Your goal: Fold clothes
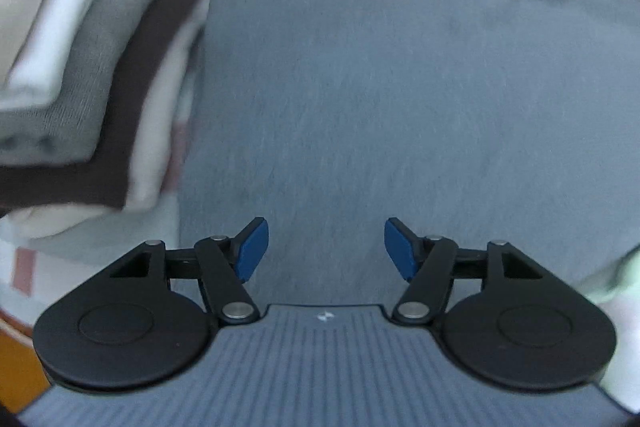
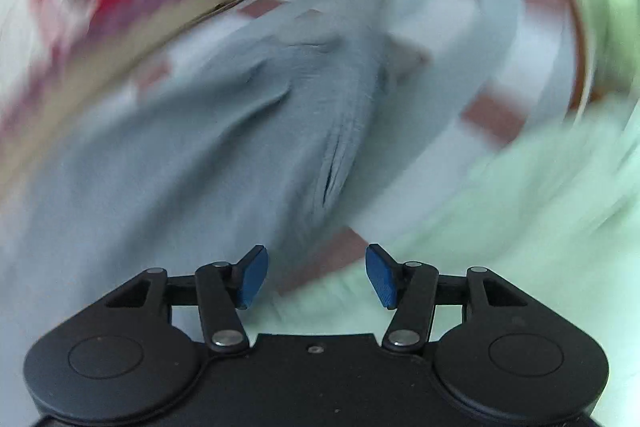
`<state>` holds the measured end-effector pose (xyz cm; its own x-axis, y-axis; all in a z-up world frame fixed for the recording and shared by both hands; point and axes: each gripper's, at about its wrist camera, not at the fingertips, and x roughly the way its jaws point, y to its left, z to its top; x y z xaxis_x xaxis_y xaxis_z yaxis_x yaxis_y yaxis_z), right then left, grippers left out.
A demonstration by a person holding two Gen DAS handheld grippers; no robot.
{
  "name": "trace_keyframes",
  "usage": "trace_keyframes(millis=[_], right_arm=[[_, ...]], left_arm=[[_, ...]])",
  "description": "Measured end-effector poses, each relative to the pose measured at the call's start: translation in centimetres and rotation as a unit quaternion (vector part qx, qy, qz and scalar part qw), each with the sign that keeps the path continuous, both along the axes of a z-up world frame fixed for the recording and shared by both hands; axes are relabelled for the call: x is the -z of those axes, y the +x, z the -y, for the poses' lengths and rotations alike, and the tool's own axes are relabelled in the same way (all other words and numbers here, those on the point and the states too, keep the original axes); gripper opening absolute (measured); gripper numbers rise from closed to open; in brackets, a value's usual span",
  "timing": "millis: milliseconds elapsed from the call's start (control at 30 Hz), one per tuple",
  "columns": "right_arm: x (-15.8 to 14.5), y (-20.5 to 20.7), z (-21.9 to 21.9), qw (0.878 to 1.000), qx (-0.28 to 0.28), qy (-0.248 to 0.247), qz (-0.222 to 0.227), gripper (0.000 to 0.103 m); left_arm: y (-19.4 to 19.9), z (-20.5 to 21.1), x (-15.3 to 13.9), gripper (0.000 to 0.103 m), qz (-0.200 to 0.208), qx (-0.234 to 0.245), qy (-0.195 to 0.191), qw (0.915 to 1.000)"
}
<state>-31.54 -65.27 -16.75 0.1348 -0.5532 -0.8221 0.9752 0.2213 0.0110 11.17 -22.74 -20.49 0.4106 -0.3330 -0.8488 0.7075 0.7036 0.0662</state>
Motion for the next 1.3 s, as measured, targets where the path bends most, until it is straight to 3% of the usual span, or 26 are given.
trace_keyframes(millis=[67,100,167,233,300,400,467,533,633,800,867,967,1133,1233,1300], right_arm=[[-3.0,3.5,-3.3,0.988,-0.098,-0.093,-0.074,0.062],[-3.9,5.4,-4.0,0.978,-0.153,-0.113,-0.081,0.063],[-4.9,9.0,-4.0,0.958,-0.258,-0.115,-0.039,0.063],[-4.6,13.0,-3.1,0.939,-0.329,-0.102,0.023,0.063],[-2.8,17.9,-1.9,0.925,-0.374,-0.064,0.034,0.063],[0.4,25.0,-0.1,0.907,-0.418,-0.004,0.041,0.062],[2.3,28.7,-0.1,0.903,-0.428,0.006,0.026,0.062],[3.2,30.4,-0.8,0.903,-0.429,-0.02,0.006,0.062],[4.2,30.2,-0.4,0.914,-0.405,-0.008,0.026,0.062],[6.4,29.8,0.4,0.921,-0.388,-0.014,0.014,0.063],[6.7,30.4,1.2,0.926,-0.376,-0.019,0.027,0.07],[6.9,31.7,2.4,0.933,-0.357,-0.027,0.038,0.071],[6.6,33.8,3.8,0.943,-0.33,-0.021,0.028,0.072],[5.7,32.9,2.7,0.951,-0.305,-0.025,0.037,0.072],[4.9,32.0,1.2,0.946,-0.317,-0.022,0.067,0.072]], left_arm=[[-0.2,2.3,-0.8,0.063,0.01,0.039,-0.036,0.9985],[-0.4,3.9,-1.1,0.064,0.016,0.063,-0.05,0.9966],[-0.4,7.4,-1.3,0.064,0.026,0.11,-0.072,0.9909],[-0.6,11.2,-1.0,0.064,0.027,0.15,-0.094,0.9838],[0.1,15.4,-0.2,0.064,0.013,0.179,-0.112,0.9773],[1.0,21.6,1.0,0.064,-0.042,0.213,-0.128,0.9679],[2.0,25.0,2.4,0.06,-0.055,0.195,-0.115,0.9725],[2.6,27.6,3.5,0.06,-0.038,0.187,-0.1,0.9765],[3.8,30.6,4.5,0.06,0.01,0.181,-0.095,0.9789],[4.1,31.4,5.0,0.06,0.073,0.176,-0.094,0.9772],[4.7,30.3,4.8,0.06,0.085,0.141,-0.097,0.9816],[6.9,27.8,4.3,0.06,0.046,0.067,-0.127,0.9885],[7.1,22.8,2.9,0.06,0.056,0.052,-0.108,0.9912],[6.9,19.6,2.5,0.061,0.053,0.047,-0.094,0.993],[6.8,17.5,2.2,0.061,0.044,0.039,-0.092,0.9941]])
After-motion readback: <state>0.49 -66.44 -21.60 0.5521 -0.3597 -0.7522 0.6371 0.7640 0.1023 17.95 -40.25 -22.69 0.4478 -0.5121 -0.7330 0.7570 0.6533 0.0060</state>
